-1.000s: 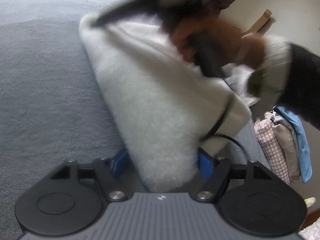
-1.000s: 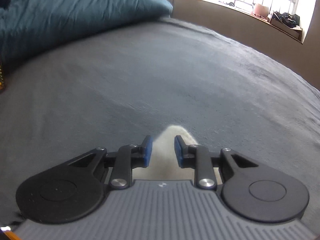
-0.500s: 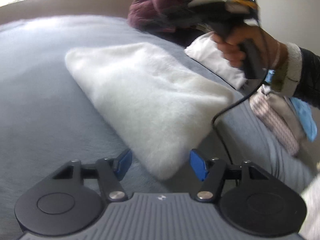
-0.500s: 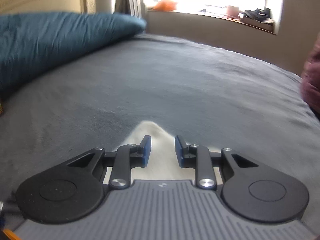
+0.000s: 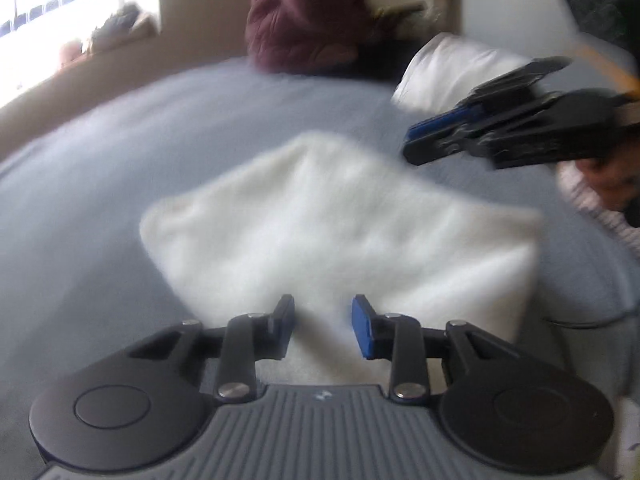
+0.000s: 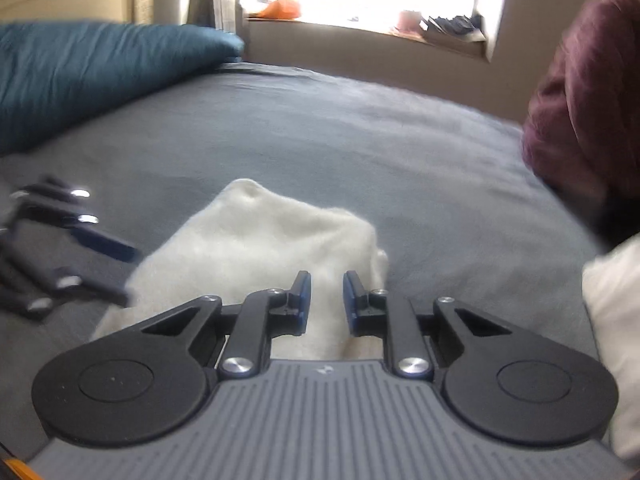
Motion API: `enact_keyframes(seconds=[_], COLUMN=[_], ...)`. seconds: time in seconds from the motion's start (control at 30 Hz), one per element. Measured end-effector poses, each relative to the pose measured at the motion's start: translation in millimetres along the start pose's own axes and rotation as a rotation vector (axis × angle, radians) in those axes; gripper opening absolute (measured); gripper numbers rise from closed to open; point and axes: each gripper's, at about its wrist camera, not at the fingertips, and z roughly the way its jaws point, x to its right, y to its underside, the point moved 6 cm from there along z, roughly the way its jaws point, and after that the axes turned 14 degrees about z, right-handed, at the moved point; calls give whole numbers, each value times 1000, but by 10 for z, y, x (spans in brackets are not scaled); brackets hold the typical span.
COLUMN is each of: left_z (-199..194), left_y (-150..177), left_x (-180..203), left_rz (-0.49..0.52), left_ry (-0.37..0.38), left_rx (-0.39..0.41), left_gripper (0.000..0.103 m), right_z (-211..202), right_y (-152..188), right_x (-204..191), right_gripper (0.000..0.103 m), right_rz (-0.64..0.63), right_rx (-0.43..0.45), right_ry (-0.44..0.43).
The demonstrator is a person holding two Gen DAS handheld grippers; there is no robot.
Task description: Fold clothes
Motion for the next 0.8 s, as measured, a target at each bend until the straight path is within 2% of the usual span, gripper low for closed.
enact_keyframes(seconds=[0.17, 0.23, 0.33, 0.4, 0.5, 0.6, 0.67, 0.73, 0.8], left_z=[-15, -49, -89, -25, 328, 404, 359, 251, 82], left_y=[59, 9, -201, -290, -214, -198, -241, -275, -300], left_x=[70, 91, 35, -15, 5, 116, 83, 38, 24], left_rz=[-19, 8, 11, 10, -1, 56, 18, -12, -29], left_ry=[-43, -54, -62, -83, -79, -136, -123, -116, -116], left_rx=[10, -6, 31, 27, -54, -18, -22, -12, 19], left_gripper=[35, 34, 34, 34, 35, 35, 34, 35, 35], right_z=[193, 237, 304, 267, 459, 845, 1024, 892, 609], right_y=[102, 100, 96, -121, -256, -91, 11, -78, -169], right_x=[19, 56, 112, 115, 136, 240, 325, 369, 394], right_gripper=[15, 15, 15, 15, 15, 13, 13, 13, 14], right_rz=[-22, -20, -17, -58, -75, -83, -64, -9, -15], right_rx=[-39, -45, -55, 17, 37, -20, -37, -38, 9], right_ry=[-10, -10, -9, -17, -84, -70, -69, -86, -76])
